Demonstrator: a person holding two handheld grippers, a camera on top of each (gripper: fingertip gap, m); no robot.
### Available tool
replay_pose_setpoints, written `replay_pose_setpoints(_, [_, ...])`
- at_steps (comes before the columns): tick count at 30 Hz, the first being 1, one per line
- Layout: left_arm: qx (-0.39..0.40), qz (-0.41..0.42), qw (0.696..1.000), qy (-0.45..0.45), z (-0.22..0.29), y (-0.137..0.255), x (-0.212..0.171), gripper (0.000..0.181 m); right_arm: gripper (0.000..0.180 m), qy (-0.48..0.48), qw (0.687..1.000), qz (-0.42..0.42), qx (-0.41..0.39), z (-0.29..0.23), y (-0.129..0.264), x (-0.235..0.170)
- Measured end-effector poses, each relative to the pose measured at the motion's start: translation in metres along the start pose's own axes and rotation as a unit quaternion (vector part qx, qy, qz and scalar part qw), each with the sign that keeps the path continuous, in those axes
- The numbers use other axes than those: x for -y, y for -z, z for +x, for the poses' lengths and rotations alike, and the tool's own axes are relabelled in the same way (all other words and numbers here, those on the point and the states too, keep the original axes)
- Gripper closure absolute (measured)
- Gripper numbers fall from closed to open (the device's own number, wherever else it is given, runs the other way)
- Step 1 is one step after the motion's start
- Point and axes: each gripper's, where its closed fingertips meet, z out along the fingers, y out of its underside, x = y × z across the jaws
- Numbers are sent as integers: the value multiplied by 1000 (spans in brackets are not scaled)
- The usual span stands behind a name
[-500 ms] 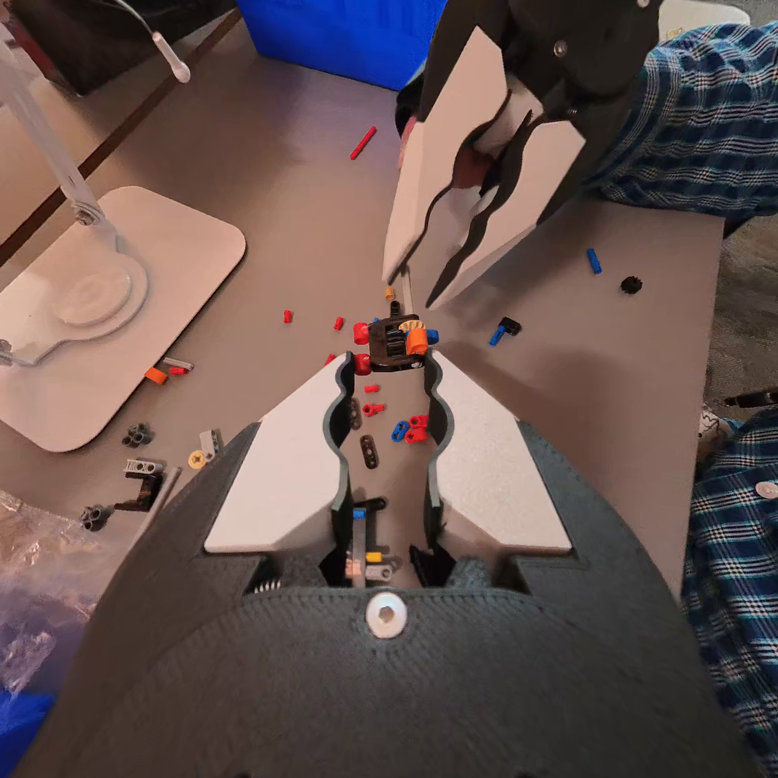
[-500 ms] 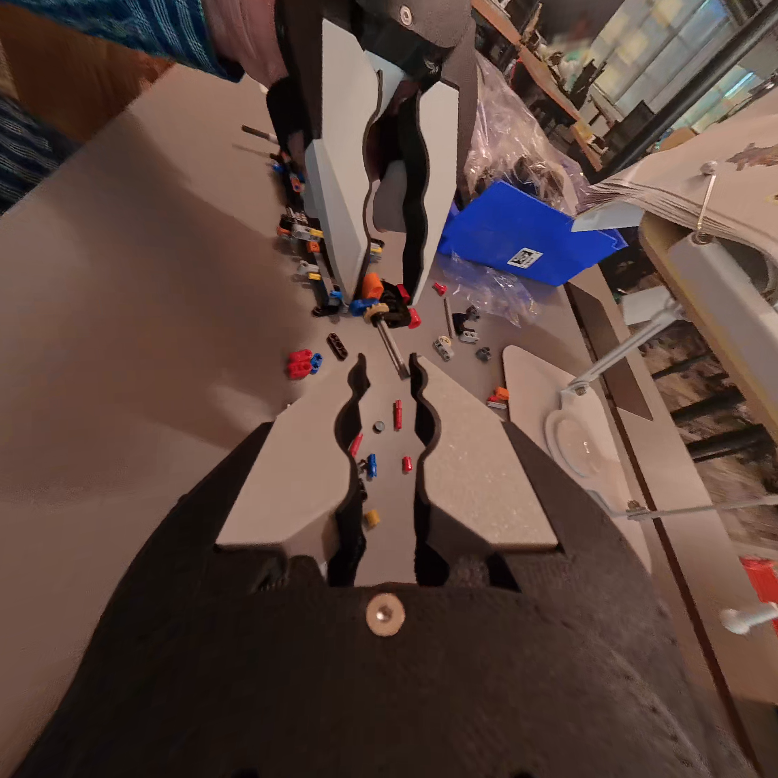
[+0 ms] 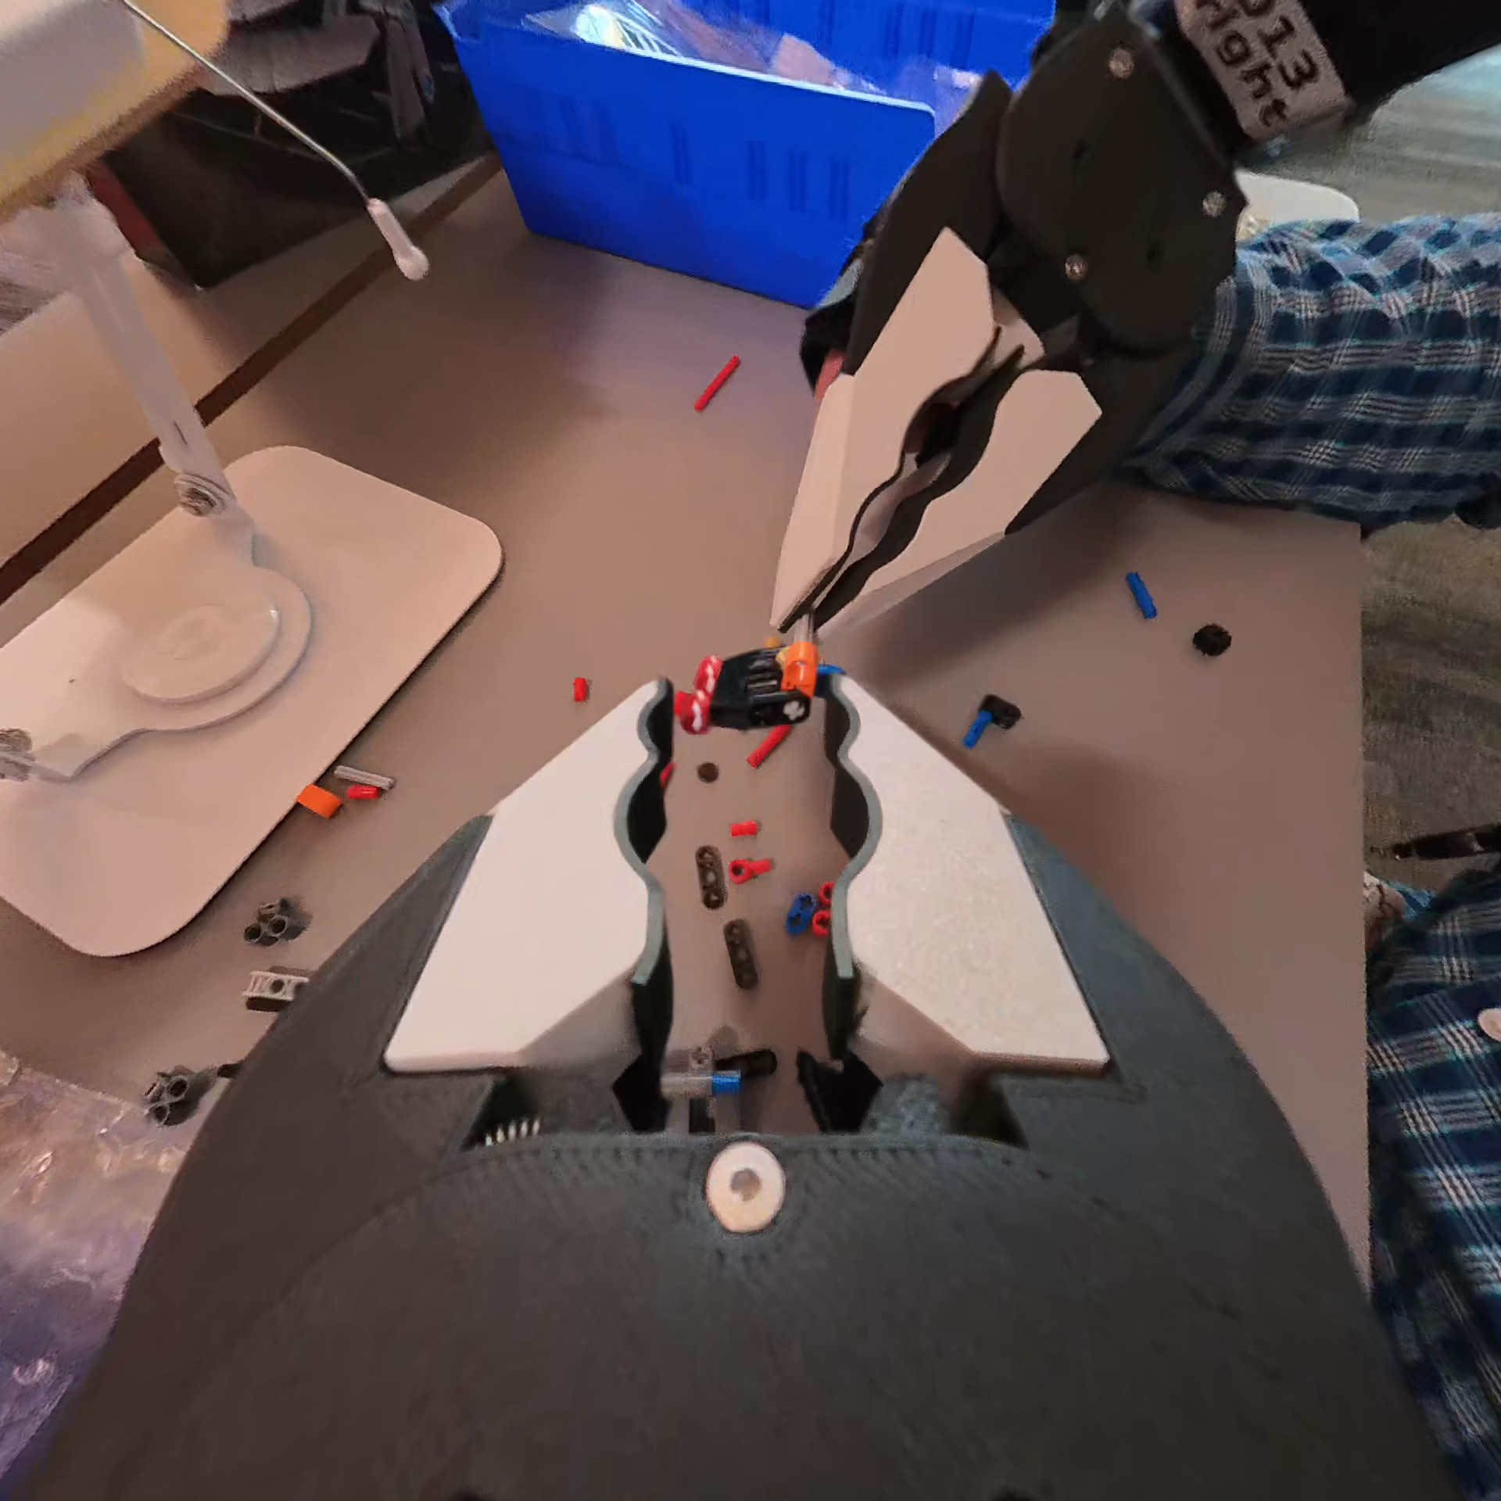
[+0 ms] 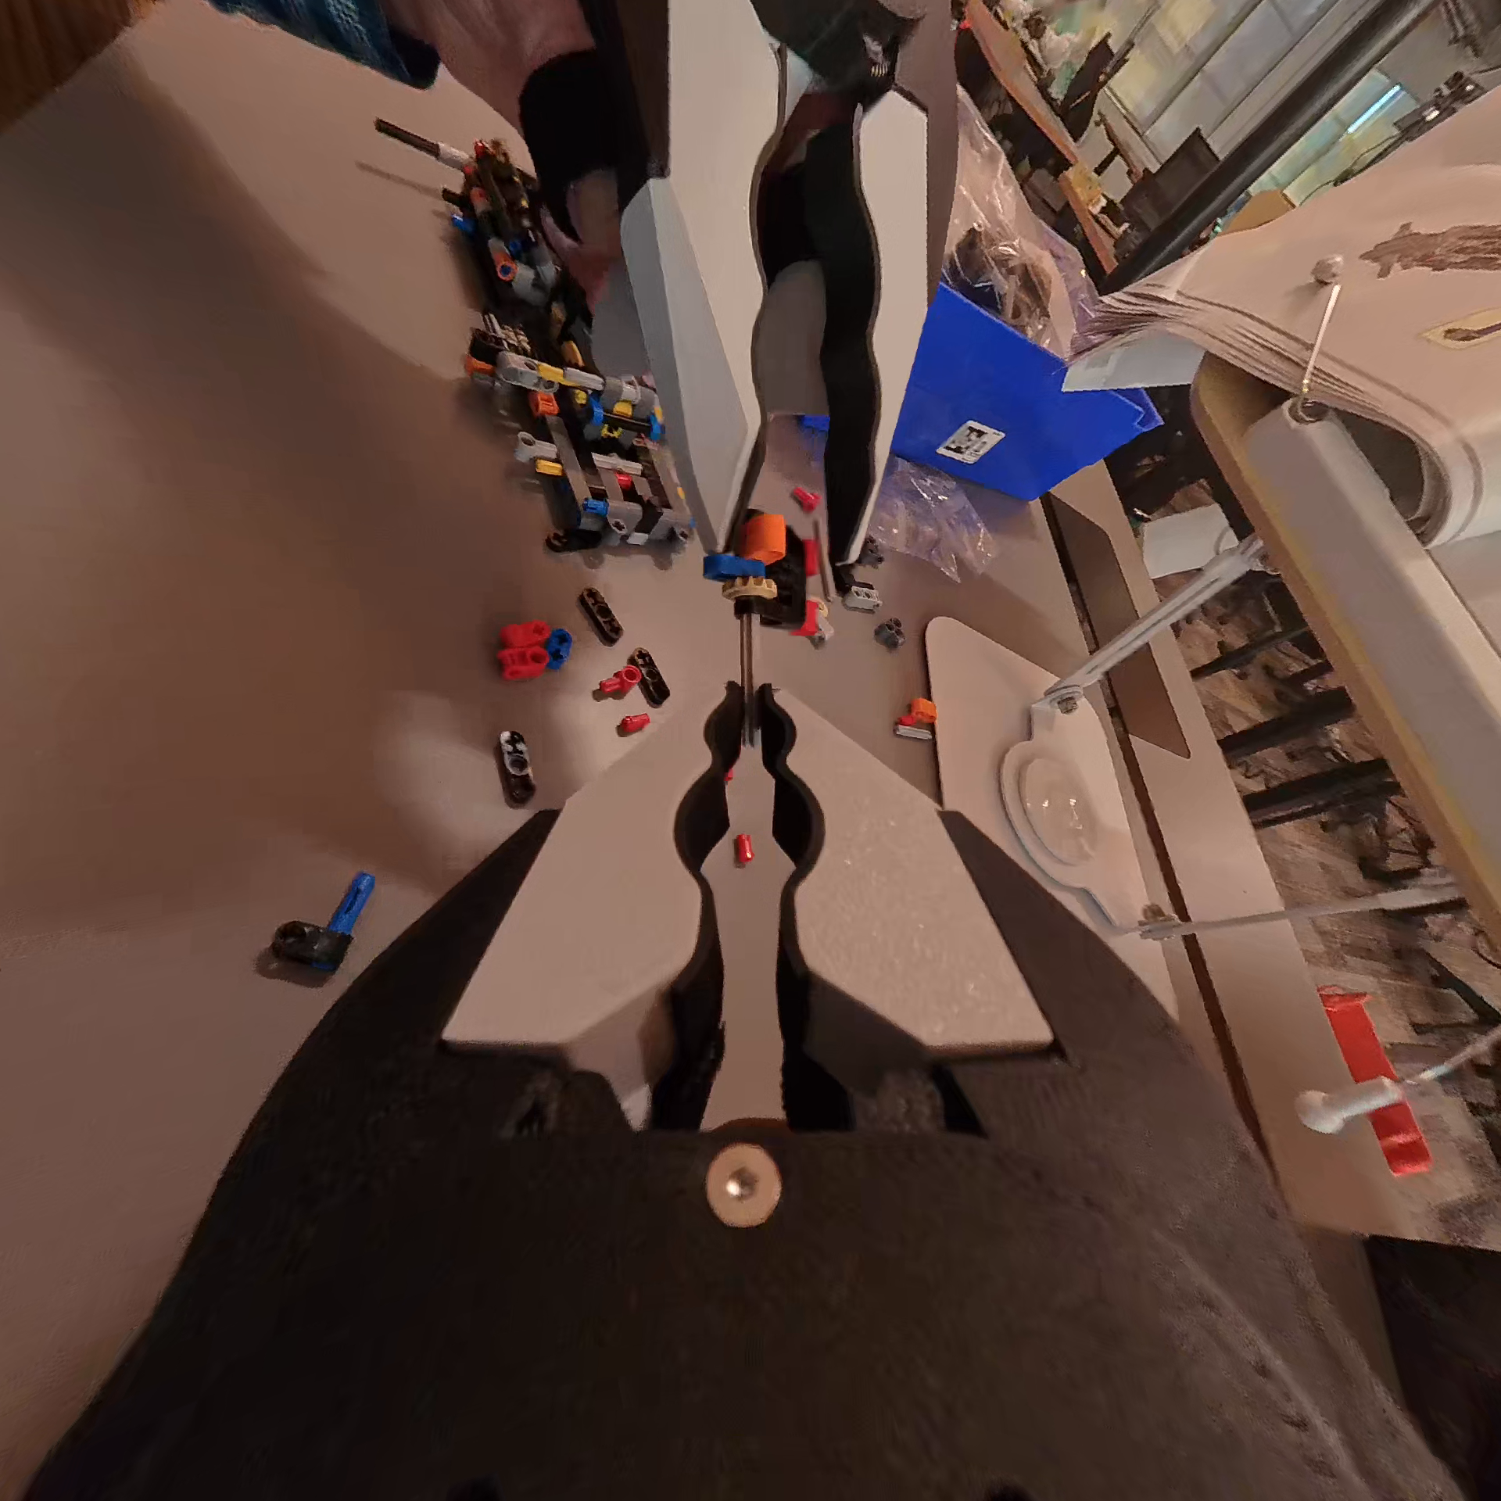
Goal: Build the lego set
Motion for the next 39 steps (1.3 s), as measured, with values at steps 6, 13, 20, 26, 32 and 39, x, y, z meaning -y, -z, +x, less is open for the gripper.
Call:
replay_pose_setpoints(6, [46, 17, 998, -28, -8, 3, 4, 127, 179, 8, 1000, -16, -24, 10, 3, -6])
replay_pose_setpoints(13, [188, -15, 947, -261, -4, -6, 11, 142, 179, 7, 999, -21, -35, 16, 7, -9])
replay_pose_setpoints(20, [221, -25, 920, -323, -5, -18, 13, 154, 179, 17, 999, -32, -33, 13, 4, -12])
replay_pose_setpoints(26, [232, -25, 918, -320, -8, -18, 12, 152, 179, 18, 998, -37, -42, 17, 5, -14])
replay_pose_setpoints(32, [236, -17, 922, -306, -10, -18, 13, 148, 179, 22, 997, -45, -58, 24, 8, -17])
replay_pose_setpoints(39, [241, -16, 920, -309, -11, -21, 13, 149, 179, 21, 997, -44, -66, 27, 10, -18])
